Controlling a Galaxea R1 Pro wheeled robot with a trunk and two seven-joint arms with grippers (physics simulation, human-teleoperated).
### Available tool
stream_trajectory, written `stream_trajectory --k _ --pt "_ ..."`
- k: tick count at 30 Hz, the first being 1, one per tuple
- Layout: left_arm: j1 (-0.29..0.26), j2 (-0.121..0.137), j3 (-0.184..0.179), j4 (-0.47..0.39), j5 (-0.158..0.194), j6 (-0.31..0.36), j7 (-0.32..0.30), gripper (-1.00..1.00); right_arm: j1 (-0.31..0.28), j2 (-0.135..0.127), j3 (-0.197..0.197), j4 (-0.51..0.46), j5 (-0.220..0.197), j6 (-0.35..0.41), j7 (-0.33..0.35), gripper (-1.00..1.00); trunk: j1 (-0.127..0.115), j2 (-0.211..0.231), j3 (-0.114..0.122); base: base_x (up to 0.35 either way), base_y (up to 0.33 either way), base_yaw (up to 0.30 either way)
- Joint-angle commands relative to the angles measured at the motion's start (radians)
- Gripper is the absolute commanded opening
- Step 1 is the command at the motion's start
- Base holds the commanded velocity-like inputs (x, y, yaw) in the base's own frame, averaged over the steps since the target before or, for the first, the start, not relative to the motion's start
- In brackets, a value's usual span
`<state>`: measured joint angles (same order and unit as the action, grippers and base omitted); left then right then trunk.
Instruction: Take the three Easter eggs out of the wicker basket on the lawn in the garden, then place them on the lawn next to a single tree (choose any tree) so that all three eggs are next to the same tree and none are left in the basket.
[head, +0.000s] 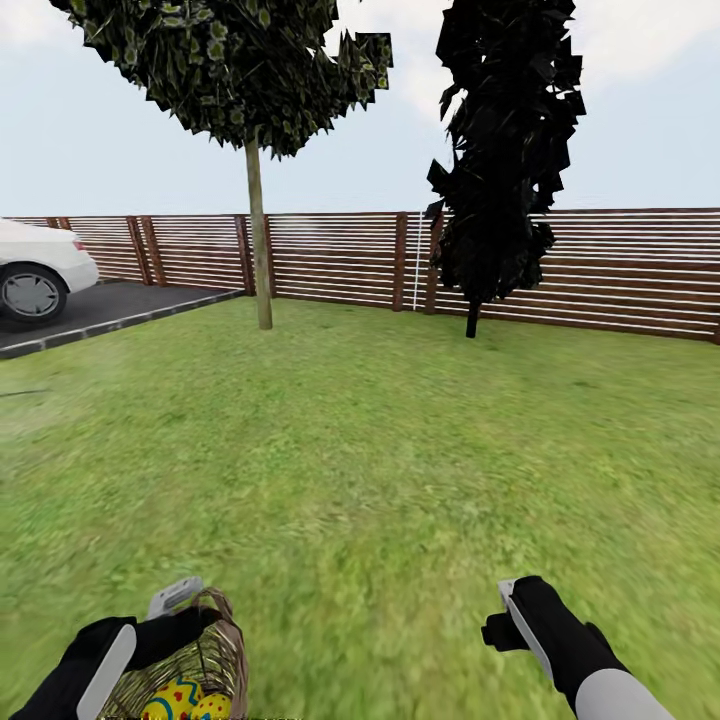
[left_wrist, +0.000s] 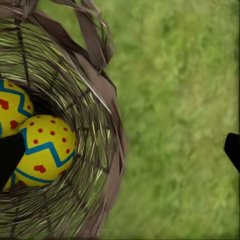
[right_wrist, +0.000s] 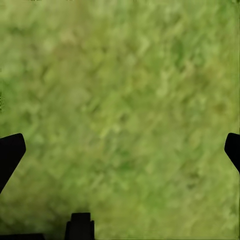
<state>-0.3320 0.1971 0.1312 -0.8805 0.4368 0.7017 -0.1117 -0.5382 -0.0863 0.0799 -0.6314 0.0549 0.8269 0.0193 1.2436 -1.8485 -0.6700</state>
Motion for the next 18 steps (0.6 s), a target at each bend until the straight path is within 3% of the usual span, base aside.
stream_trajectory --k 1,13,18 --pt "-0.001 -0.003 0.002 0.000 -0.003 0.005 -0.005 1.00 0.000 -0.001 0.005 -0.002 0.007 0.006 0.001 1.00 0.000 -0.001 -0.001 0.000 0.000 0.249" --pt "-0.001 -0.005 0.001 0.000 -0.002 0.002 -0.005 1.00 0.000 0.000 0.005 -0.001 0.009 0.006 0.001 1.00 0.000 -0.001 -0.001 0.000 0.000 0.283" --pt "-0.001 -0.005 0.001 -0.001 -0.001 -0.009 -0.005 1.00 0.000 0.000 0.005 -0.001 0.008 0.007 0.001 1.00 0.000 -0.001 -0.001 0.037 0.000 0.074"
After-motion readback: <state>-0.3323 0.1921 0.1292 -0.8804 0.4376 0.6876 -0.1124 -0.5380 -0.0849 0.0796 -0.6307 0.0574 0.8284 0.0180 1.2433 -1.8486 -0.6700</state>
